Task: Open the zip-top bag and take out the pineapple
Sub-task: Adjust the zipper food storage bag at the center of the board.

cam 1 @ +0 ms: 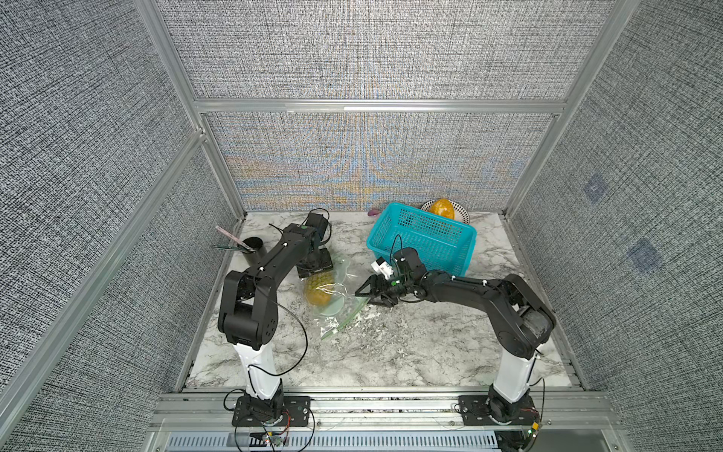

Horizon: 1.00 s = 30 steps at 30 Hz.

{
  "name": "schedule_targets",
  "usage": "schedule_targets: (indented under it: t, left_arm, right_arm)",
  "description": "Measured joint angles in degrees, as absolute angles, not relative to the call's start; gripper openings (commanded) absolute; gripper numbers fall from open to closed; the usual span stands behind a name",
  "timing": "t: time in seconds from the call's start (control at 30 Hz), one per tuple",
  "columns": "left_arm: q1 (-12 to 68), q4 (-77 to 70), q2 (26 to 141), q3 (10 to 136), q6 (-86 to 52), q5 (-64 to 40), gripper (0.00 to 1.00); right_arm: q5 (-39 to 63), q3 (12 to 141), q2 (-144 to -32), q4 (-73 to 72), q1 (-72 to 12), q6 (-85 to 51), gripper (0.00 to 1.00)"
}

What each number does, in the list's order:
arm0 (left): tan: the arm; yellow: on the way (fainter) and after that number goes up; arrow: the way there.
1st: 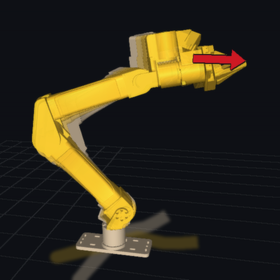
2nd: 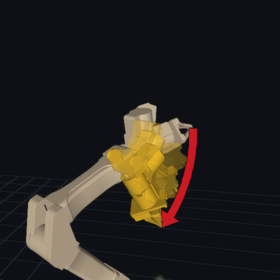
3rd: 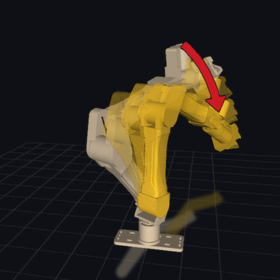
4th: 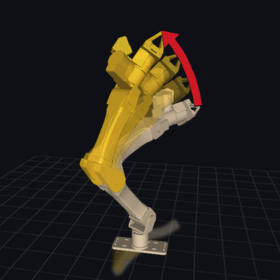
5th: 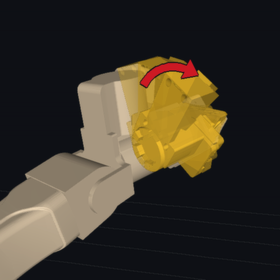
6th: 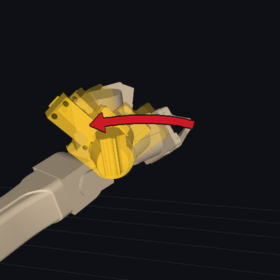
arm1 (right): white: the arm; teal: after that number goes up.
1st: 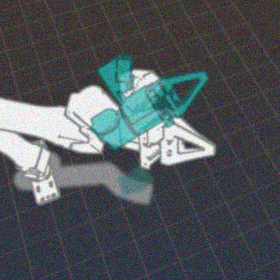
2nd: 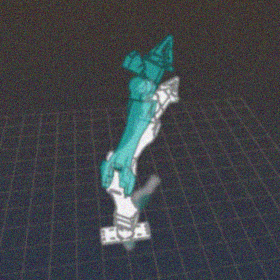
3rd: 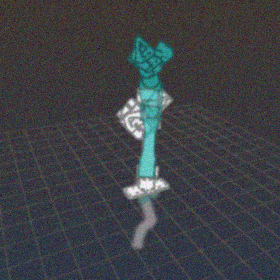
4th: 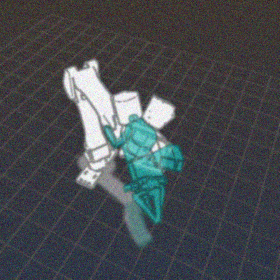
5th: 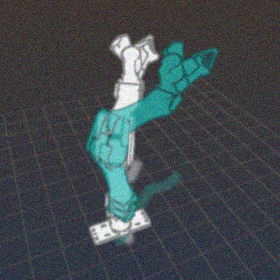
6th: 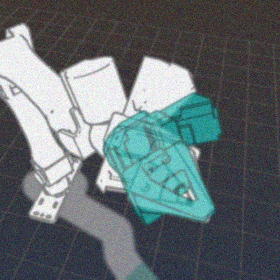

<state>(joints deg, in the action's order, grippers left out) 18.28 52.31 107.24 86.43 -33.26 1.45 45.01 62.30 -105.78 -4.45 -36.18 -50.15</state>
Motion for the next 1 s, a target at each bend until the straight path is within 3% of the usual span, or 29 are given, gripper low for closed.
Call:
schedule_targets:
  t: [0.37, 0.7, 1.0]
  left_arm:
    - [18.3, 51.5, 107.3, 86.2, -33.2, 1.1, 0.67]
    - [18.3, 51.4, 107.3, 86.1, -33.2, 1.1, 0.67]
    - [18.2, 50.2, 106.6, 84.8, -33.6, 1.0, 0.67]
  right_arm:
    - [44.8, 61.9, -100.8, -0.1, -36.3, -51.1, 0.86]
    - [45.0, 63.0, -103.6, -2.9, -36.8, -54.2, 0.87]
    - [43.9, 66.1, -107.9, -6.7, -36.4, -55.6, 0.80]
